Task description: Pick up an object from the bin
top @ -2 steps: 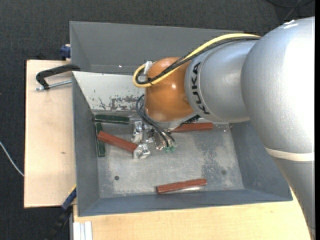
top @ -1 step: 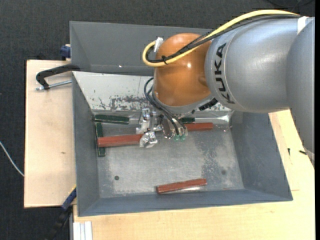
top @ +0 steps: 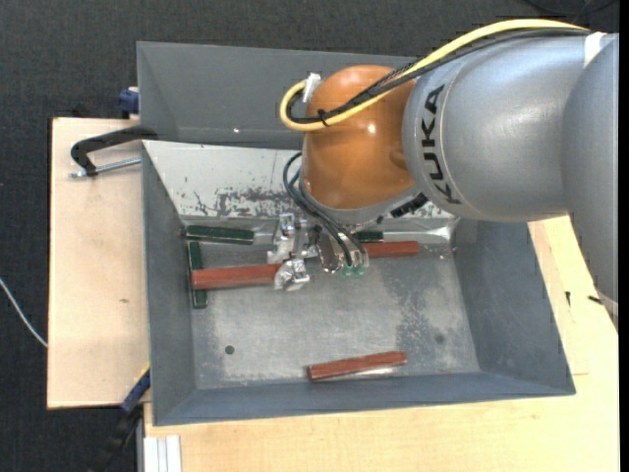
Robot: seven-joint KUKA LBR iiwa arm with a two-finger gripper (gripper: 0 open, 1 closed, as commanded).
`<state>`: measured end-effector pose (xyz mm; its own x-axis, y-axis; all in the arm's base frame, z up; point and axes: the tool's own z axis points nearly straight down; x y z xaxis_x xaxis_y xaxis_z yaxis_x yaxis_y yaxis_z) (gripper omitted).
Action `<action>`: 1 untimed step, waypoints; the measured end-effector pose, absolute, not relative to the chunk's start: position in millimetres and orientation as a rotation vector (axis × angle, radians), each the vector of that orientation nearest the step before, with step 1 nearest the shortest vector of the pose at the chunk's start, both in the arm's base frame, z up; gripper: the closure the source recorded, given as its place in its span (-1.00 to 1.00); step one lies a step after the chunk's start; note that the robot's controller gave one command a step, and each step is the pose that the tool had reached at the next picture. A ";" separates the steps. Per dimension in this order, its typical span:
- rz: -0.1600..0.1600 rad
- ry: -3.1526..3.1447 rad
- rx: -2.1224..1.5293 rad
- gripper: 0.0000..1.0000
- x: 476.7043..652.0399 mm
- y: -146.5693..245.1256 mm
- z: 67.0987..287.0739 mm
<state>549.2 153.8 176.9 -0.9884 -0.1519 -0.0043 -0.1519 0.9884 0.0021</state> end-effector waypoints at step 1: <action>0.002 3.132 -0.239 1.00 556.3 158.2 209.1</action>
Offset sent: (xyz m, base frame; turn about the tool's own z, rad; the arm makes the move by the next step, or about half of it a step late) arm 0.0105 0.0124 0.0585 -0.0260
